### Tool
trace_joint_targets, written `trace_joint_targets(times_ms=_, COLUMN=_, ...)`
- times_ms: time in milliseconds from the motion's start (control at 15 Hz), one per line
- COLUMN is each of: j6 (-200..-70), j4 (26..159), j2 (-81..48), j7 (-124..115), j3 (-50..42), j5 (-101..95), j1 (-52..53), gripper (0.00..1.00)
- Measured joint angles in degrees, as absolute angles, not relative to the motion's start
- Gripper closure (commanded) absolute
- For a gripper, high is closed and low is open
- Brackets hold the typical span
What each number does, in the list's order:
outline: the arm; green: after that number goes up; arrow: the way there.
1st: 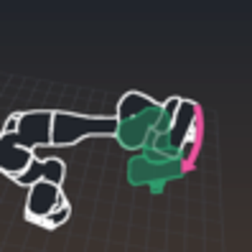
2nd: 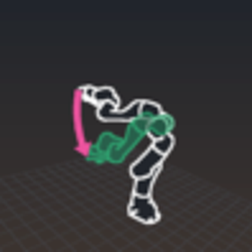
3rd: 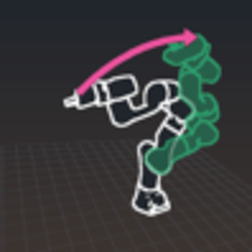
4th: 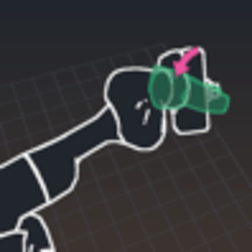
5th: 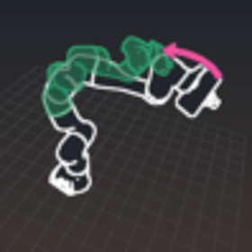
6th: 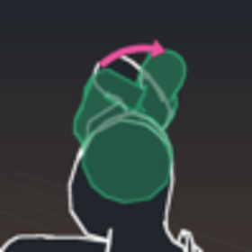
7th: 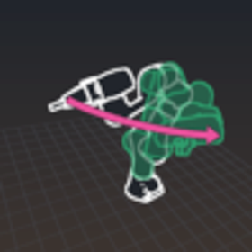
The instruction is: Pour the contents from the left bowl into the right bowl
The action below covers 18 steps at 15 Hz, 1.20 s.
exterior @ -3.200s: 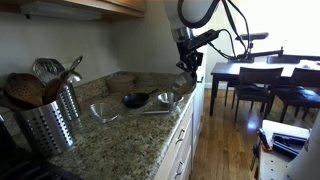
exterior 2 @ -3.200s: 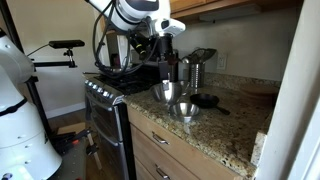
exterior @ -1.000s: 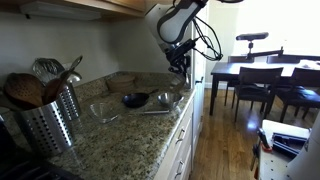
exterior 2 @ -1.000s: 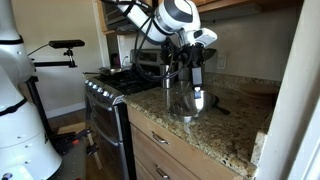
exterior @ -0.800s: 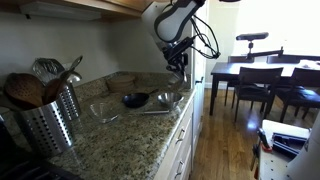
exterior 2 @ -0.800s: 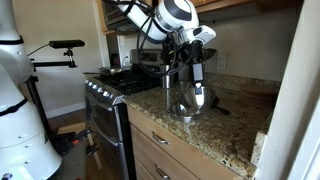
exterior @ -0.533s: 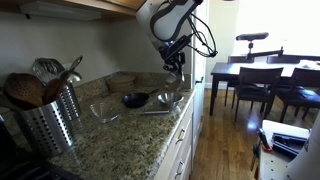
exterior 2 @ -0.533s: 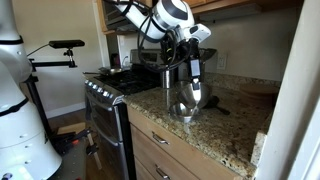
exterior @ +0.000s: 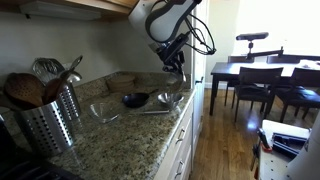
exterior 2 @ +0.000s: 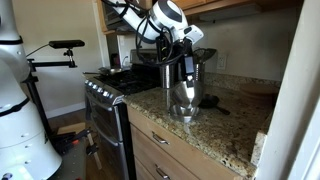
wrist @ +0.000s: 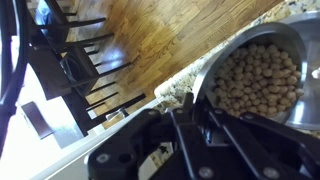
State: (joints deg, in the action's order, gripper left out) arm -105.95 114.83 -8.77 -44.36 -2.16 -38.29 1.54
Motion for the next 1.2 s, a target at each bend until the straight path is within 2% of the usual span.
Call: trace_joint_targets(times_ms=1200, j6=-97.21, j4=114.98, j2=-9.74, j7=-44.36, j3=0.02, j5=-43.79, j1=3.06, gripper=0.92)
